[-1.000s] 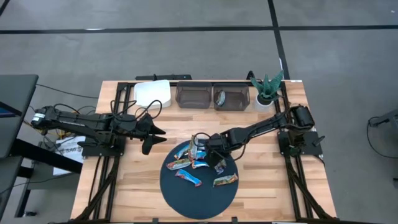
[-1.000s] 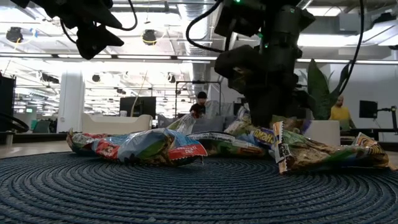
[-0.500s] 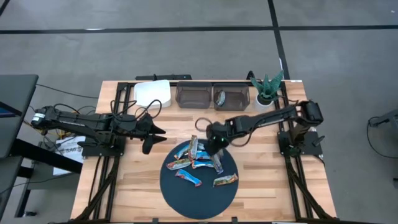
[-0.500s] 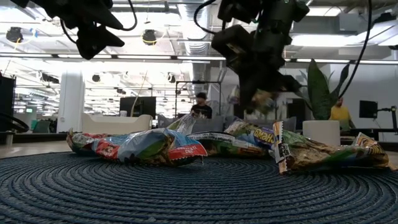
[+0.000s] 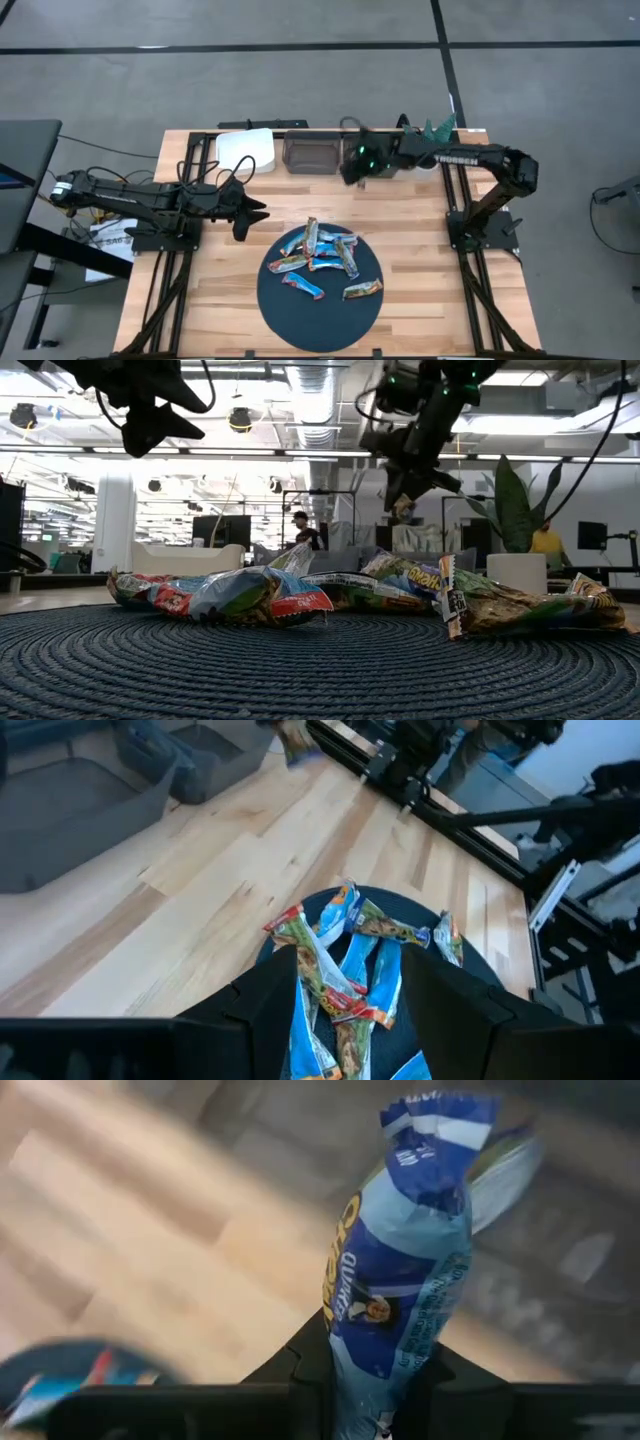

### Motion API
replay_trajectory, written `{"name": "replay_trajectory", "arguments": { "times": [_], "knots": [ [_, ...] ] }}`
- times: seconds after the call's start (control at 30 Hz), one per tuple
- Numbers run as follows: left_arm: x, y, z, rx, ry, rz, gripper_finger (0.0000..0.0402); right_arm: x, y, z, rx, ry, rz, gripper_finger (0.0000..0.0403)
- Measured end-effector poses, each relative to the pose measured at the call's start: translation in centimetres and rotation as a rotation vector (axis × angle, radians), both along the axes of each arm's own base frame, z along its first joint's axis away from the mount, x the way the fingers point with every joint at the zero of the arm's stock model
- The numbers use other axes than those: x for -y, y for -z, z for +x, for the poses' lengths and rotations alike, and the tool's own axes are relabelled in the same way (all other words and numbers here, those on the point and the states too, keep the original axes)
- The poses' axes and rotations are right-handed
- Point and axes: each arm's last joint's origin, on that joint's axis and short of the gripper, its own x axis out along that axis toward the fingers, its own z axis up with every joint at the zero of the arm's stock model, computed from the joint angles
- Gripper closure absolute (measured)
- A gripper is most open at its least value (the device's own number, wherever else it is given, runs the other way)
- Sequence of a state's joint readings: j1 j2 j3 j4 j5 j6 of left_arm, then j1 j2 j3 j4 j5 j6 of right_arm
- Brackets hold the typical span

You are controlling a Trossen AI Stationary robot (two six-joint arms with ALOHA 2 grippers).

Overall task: Pick and place Granola Bars by type
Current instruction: Put the blue granola bar into the right black transparent bin

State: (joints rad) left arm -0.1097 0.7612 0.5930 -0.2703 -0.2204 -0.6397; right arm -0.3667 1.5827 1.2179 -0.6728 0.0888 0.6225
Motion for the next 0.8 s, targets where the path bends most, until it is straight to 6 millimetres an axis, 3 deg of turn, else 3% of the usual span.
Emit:
{"name": "replay_trajectory", "arguments": {
  "times": [0.17, 0.33, 0.8],
  "knots": [
    [-0.1, 0.0, 0.0, 0.006, -0.045, -0.021, 0.0229, 3.8, -0.1, -1.8, -0.017, 0.073, -0.030, 0.0353],
    [-0.2, 0.0, 0.0, 0.013, -0.079, -0.039, 0.0229, 6.1, 0.2, -3.1, -0.030, 0.132, -0.028, 0.0349],
    [-0.2, 0.0, 0.0, 0.016, -0.102, -0.042, 0.0229, 6.7, 0.1, -3.4, 0.031, 0.027, 0.049, 0.0241]
  ]
}}
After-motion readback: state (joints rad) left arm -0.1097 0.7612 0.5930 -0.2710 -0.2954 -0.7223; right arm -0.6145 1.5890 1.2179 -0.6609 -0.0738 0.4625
